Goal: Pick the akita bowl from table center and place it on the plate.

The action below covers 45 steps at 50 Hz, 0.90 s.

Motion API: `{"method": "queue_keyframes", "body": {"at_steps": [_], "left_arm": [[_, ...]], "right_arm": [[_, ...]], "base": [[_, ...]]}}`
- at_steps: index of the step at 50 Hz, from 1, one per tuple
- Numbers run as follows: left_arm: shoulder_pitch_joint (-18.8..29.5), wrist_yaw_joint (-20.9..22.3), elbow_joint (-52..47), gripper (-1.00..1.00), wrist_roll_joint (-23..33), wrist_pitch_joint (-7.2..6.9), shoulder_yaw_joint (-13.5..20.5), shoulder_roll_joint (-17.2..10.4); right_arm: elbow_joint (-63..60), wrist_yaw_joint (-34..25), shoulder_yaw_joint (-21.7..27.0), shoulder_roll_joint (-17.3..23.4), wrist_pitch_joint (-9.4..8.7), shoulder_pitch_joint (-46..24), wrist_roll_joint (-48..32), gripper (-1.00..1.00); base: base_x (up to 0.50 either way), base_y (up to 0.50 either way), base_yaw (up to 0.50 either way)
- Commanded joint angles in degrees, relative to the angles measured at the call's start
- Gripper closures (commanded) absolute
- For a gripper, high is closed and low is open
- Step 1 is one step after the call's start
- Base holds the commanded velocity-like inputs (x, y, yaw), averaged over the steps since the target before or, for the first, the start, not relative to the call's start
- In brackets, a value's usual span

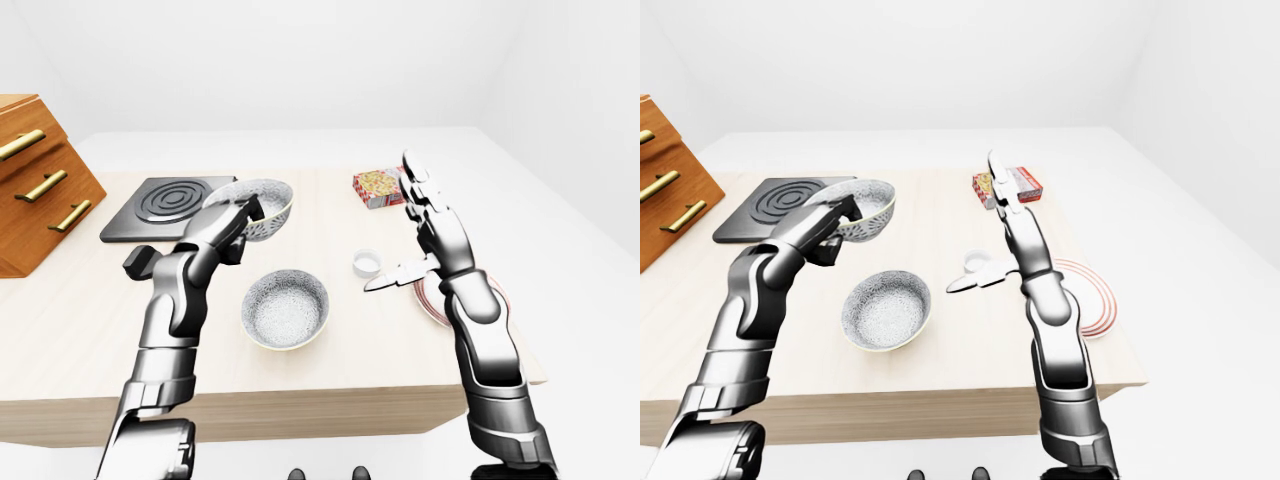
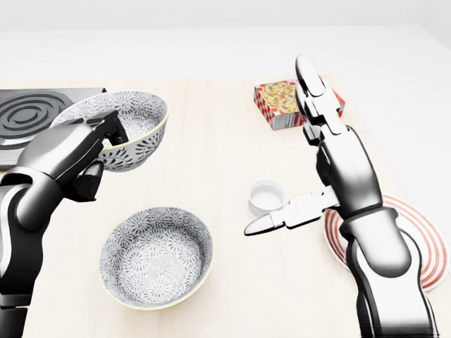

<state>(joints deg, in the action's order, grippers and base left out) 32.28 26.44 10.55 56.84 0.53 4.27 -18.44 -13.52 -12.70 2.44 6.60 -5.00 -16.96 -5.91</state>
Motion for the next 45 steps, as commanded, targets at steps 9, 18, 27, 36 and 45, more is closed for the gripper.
{"method": "queue_keyframes", "body": {"at_steps": [9, 18, 27, 36, 45], "left_arm": [[-4.55, 6.33, -14.3, 1.0, 5.05, 0.86, -0.58, 3.89], [-6.56, 9.96, -20.86, 1.0, 6.28, 0.93, -1.92, 6.59], [-6.95, 13.22, -25.61, 1.0, 7.87, 0.65, -3.19, 8.74], [-6.47, 13.56, -28.05, 1.0, 8.55, 0.36, -4.33, 10.39], [-5.5, 13.56, -29.95, 1.0, 8.52, -0.24, -4.98, 11.44]], "right_arm": [[18.02, -11.87, -0.83, 3.93, 0.0, -18.59, -16.37, -1.0], [26.21, -13.45, -1.61, 3.05, 0.0, -24.34, -22.46, -1.0], [29.09, -13.84, -2.21, 1.91, 0.0, -24.85, -24.63, -1.0], [29.06, -14.62, -2.36, 1.44, 0.0, -24.19, -25.56, -1.0], [28.33, -15.12, -2.73, 0.82, 0.0, -23.46, -25.99, -1.0]], "base": [[0.0, 0.0, 0.0], [0.0, 0.0, 0.0], [0.0, 0.0, 0.0], [0.0, 0.0, 0.0], [0.0, 0.0, 0.0]]}}
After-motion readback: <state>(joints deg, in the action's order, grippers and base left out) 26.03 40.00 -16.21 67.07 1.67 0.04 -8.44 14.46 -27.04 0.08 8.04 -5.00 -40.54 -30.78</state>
